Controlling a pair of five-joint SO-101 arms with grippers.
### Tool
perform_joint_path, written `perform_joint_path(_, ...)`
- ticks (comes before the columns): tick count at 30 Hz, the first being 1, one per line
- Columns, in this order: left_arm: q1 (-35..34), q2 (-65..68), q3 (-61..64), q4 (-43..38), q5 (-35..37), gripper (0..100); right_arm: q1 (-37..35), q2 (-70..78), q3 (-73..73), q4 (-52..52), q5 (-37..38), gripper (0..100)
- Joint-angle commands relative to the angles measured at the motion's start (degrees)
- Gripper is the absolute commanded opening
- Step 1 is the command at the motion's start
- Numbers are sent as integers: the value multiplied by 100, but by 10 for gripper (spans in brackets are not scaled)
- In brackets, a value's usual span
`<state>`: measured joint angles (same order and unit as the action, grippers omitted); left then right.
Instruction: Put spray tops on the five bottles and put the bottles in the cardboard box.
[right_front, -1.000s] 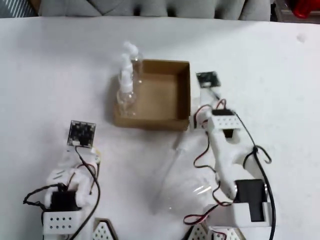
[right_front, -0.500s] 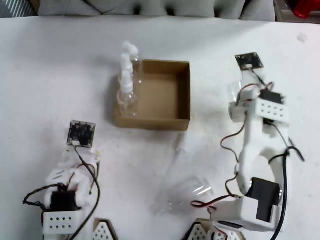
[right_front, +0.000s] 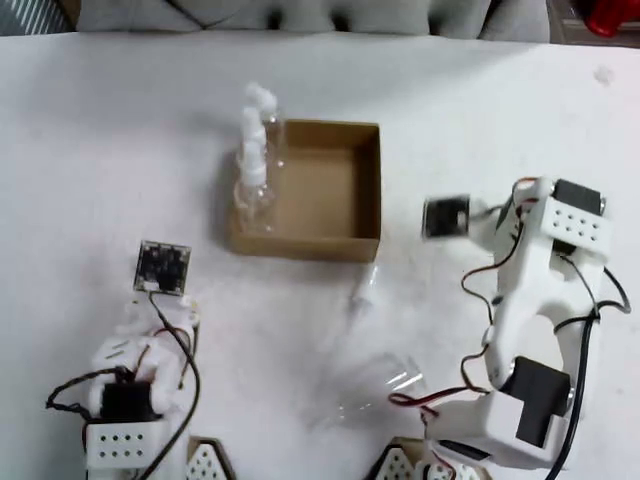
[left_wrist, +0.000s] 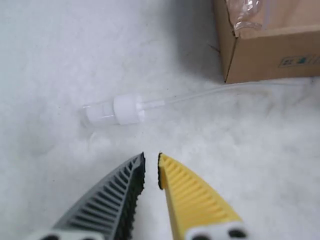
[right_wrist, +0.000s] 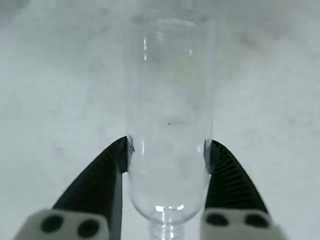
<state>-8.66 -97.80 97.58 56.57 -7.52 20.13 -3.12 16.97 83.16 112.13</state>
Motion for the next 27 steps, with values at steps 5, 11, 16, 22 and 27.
perform_joint_path(5, -31, -145, -26, 35, -79, 57, 57, -40, 571, -690, 923, 273)
perform_joint_path(11, -31, -145, -26, 35, -79, 57, 110, -48, 1055, -1516, 905, 275)
perform_joint_path(16, -31, -145, -26, 35, -79, 57, 163, -189, 765, -1508, 149, 273)
perform_joint_path(22, -31, -145, -26, 35, -79, 57, 365, -549, 255, -1508, -1969, 272)
perform_joint_path(27, -31, -145, -26, 35, -79, 57, 549, -857, 246, -1393, -4695, 272)
